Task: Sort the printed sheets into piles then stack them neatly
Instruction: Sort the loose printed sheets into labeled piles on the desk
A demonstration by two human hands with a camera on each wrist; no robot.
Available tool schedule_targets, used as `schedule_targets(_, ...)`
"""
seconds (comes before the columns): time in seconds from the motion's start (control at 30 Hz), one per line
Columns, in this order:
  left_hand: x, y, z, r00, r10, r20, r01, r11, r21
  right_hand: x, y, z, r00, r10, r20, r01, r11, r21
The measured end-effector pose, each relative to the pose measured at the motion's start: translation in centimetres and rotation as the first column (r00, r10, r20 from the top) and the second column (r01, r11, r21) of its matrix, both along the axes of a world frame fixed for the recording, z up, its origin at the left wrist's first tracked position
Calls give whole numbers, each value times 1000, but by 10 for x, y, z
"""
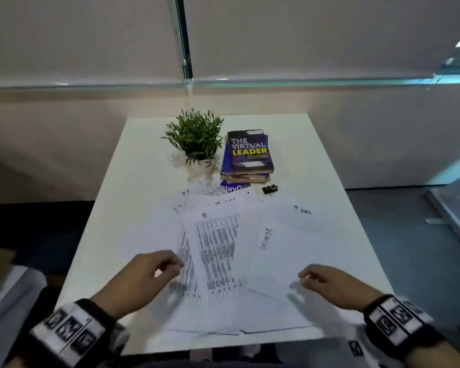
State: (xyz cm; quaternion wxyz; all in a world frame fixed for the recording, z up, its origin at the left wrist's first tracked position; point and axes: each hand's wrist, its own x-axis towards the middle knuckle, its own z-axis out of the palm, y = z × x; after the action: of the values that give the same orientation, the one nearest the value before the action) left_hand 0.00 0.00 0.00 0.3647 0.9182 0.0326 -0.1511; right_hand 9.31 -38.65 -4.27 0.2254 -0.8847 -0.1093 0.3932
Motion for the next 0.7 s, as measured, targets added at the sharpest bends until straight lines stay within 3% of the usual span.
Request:
schedule_targets(0.1,33,-14,-43,999,16,-46,-16,1000,4,24,13,-30,999,-11,39,14,996,-86)
schedule_targets(0.27,64,-52,-105,972,40,-231,-42,999,-4,18,47,-80,977,138,163,-92,961,-261)
schedule_targets(0.53,76,-89,-139,918,183,-351,-233,967,-104,-2,70,-127,931,288,223,-178,893,-413)
schedule_targets(0.7,82,-100,-144,868,235,-438,-329,932,-151,-15,75,-129,901,365,236,-232,863,-449)
